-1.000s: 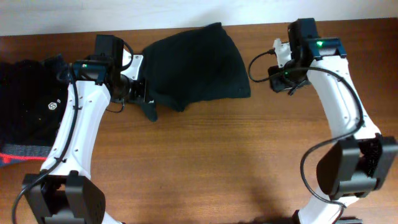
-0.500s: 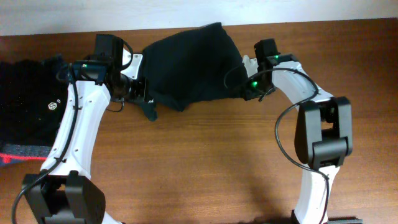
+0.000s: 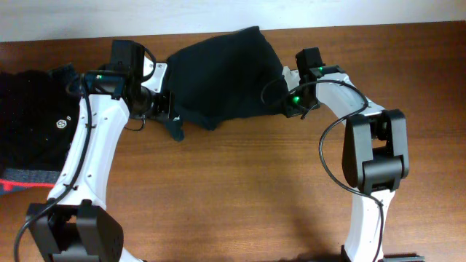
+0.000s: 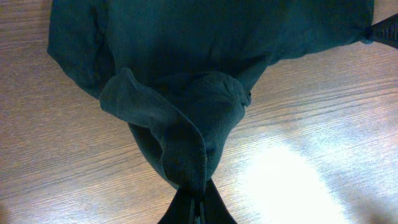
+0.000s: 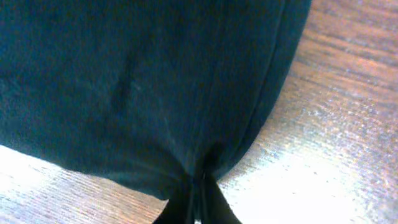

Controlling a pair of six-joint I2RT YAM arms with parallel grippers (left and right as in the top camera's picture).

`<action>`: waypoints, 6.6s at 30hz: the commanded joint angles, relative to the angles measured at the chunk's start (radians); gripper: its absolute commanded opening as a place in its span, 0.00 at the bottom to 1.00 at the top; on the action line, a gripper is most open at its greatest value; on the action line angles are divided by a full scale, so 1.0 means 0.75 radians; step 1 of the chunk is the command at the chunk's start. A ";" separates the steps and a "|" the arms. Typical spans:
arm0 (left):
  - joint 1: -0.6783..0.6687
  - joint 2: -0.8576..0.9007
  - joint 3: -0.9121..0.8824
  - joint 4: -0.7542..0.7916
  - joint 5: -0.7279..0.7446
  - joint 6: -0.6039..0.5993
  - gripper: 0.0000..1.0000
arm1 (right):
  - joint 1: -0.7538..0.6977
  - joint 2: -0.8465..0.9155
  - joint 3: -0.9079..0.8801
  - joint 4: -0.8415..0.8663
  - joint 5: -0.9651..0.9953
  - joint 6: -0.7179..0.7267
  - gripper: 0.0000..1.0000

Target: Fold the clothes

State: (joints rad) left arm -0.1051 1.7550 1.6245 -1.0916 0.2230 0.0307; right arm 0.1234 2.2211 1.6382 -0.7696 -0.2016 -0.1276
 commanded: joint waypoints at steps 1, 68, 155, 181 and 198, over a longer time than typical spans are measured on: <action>0.001 0.004 -0.005 0.002 -0.009 0.021 0.00 | -0.002 0.039 -0.001 -0.044 0.013 0.004 0.04; 0.001 -0.366 0.058 0.089 0.087 0.294 0.00 | -0.270 -0.919 0.407 -1.033 0.319 0.078 0.04; -0.023 0.093 -0.171 0.041 0.031 0.210 0.00 | -0.271 -0.445 -0.008 -0.836 0.390 0.182 0.08; -0.023 0.122 -0.333 0.502 -0.134 0.151 0.03 | -0.271 -0.292 -0.123 -0.461 0.390 0.183 0.09; -0.022 0.188 -0.333 0.478 -0.141 0.150 0.31 | -0.271 -0.292 -0.123 -0.300 0.390 0.183 0.47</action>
State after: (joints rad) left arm -0.1184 1.8908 1.3819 -0.7425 0.1257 0.1482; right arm -0.0715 1.9991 1.5509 -0.9966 0.0788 0.0032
